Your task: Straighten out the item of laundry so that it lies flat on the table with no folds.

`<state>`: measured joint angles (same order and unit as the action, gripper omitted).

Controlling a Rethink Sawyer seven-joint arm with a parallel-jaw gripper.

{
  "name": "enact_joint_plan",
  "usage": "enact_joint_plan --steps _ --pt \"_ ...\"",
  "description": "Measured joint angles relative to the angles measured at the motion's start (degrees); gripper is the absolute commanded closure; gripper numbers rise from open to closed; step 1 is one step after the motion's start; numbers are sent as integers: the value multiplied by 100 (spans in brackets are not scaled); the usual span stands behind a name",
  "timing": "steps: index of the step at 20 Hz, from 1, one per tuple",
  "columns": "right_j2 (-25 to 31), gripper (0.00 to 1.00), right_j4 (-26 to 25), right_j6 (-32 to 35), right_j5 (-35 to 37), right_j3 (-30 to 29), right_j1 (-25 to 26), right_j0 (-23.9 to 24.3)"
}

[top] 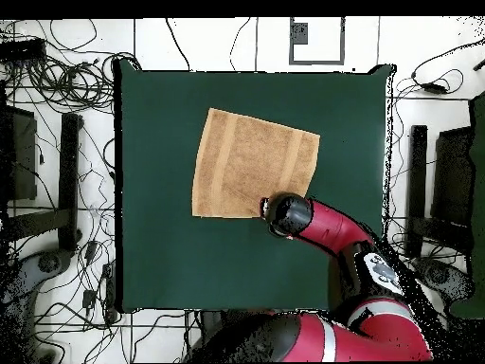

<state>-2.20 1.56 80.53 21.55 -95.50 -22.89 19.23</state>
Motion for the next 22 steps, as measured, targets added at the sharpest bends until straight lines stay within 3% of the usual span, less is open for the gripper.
enact_joint_plan --steps 16,22 --pt "20 0 -145 0 541 311 74 12" --pt "205 0 -461 -1 965 599 90 310"
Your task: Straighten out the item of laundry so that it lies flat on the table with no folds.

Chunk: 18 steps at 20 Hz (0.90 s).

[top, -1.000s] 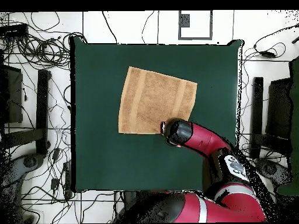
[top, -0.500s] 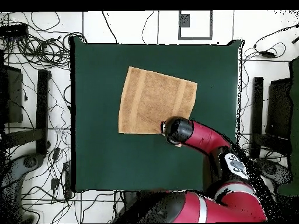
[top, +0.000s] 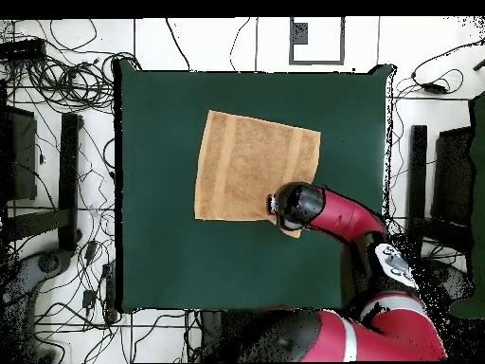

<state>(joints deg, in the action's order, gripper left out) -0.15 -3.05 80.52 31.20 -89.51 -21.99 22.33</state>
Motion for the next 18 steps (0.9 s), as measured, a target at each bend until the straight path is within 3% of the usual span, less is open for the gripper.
enact_joint_plan --steps 6,18 --pt "189 0 -483 0 257 565 76 536" --pt "199 0 -942 0 276 1029 60 769"
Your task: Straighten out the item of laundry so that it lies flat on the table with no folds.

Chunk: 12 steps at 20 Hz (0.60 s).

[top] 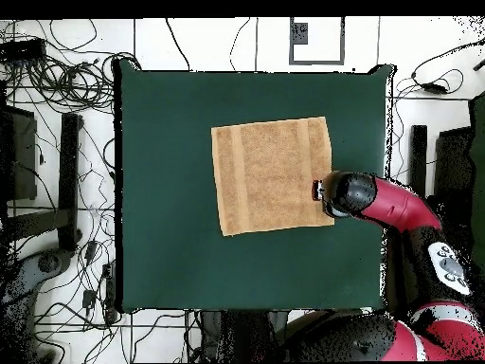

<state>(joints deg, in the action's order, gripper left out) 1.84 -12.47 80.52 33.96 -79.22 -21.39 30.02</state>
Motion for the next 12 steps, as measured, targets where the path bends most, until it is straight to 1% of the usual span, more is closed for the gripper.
enact_joint_plan --steps 6,12 --pt "0 0 -5 0 0 -30 -92 -1" --pt "5 0 -5 0 -232 -310 -479 7"
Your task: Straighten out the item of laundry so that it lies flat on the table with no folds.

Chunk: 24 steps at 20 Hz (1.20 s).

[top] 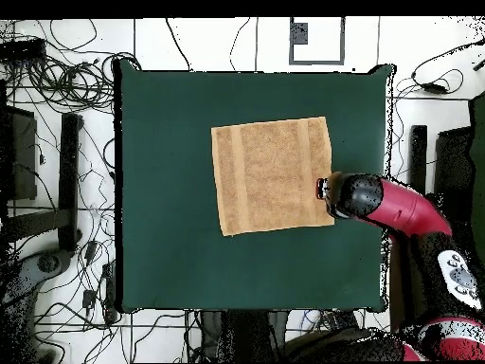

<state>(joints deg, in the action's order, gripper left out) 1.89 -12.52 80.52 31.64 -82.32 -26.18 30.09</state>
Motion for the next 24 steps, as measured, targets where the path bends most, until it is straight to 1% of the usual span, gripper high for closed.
enact_joint_plan --steps 6,13,21,24 --pt "-1 0 0 0 -489 -270 -398 -2" --pt "-1 0 5 0 -520 -406 -651 -3" --pt "9 0 32 0 -520 -541 -828 -2" --pt "114 0 33 0 -522 -629 -911 38"
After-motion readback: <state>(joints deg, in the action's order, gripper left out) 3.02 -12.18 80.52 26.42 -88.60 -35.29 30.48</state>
